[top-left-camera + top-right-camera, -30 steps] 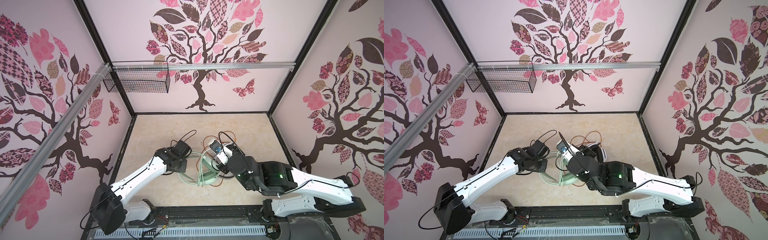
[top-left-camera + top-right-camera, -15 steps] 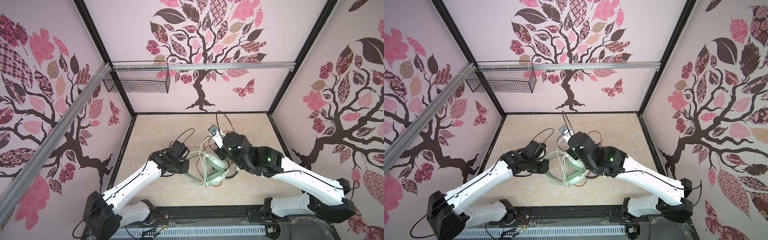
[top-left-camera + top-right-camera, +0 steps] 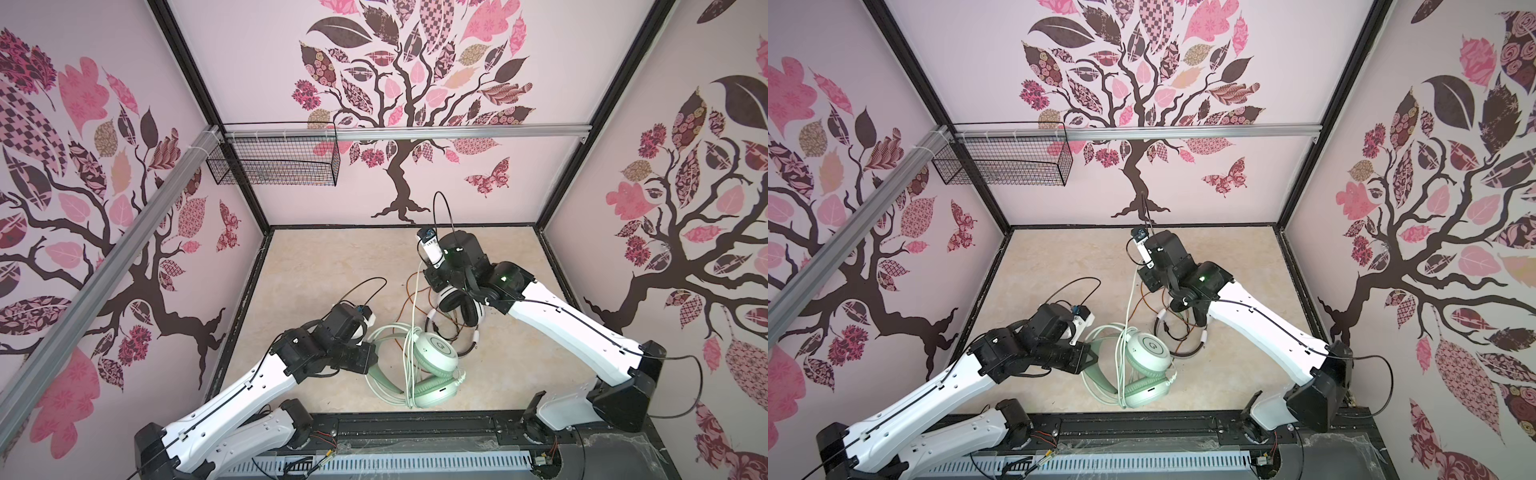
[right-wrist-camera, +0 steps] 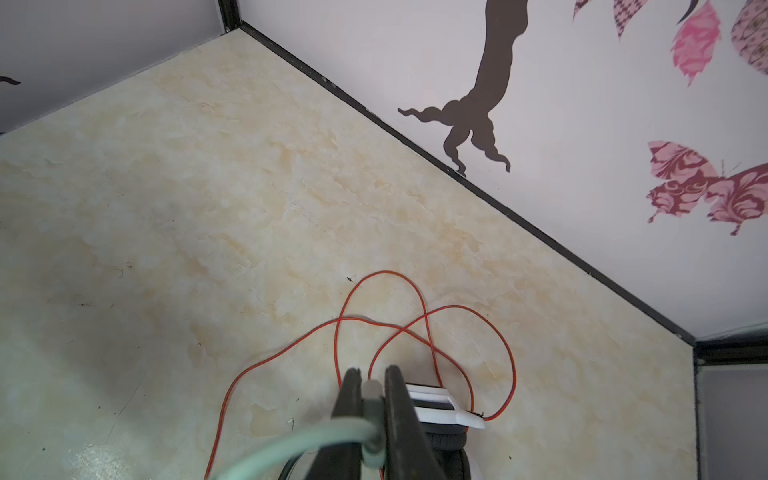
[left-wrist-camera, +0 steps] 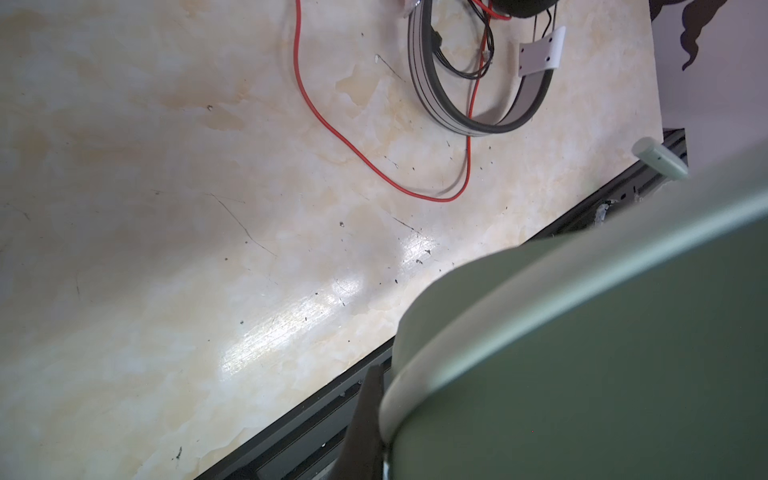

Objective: Wrap the headphones

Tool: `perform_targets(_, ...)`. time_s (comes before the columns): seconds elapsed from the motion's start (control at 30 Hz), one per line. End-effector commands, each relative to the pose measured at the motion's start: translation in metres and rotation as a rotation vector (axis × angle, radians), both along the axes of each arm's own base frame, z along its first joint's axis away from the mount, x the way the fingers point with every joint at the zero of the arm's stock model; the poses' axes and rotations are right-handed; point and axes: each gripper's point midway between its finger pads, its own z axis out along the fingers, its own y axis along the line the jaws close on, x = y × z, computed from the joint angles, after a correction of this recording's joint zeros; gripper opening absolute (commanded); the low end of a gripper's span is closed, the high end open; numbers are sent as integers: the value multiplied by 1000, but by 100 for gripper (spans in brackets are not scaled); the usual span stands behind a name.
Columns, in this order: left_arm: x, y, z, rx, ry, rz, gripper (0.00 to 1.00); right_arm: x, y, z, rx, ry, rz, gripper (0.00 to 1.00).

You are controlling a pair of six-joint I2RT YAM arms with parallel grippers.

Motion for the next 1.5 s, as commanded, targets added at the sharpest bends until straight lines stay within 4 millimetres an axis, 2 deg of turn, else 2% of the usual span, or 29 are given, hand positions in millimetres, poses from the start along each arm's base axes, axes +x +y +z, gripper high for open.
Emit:
perform_targets(0.0, -9, -11, 7, -30, -14, -41, 0, 19, 8, 13, 81, -4, -1, 0)
perform_targets(0.2, -12, -10, -15, 76, 19, -29, 0, 38, 16, 46, 88, -52, -13, 0)
perform_targets(0.33, -12, -10, -21, 82, 27, -14, 0, 45, 20, 69, 111, -85, -22, 0)
perform_targets(0.43, -12, -9, -23, 80, 34, -7, 0, 47, 23, 71, 113, -80, -18, 0)
perform_targets(0.57, -3, 0, -18, 112, -7, 53, 0, 38, 21, 48, 123, -34, -6, 0)
perform_targets(0.77, 27, 26, -7, 244, -112, 183, 0, -2, 0, 17, 215, 3, 1, 0)
perform_targets(0.9, 36, 23, 1, 217, -120, 164, 0, -21, -13, 1, 228, 13, 10, 0)
perform_targets(1.0, 33, 9, 13, 153, -126, 91, 0, -20, -19, -14, 174, 19, -8, 0)
perform_targets(1.13, 15, -16, 31, 14, -96, -49, 0, -14, -19, -29, 132, 26, -21, 0)
perform_targets(1.37, 1, -16, 51, -49, -112, -101, 0, 10, -14, -58, 130, 55, -35, 0)
perform_targets(1.47, 0, -17, 65, -94, -127, -94, 0, 7, -5, -73, 157, 97, 9, 0)
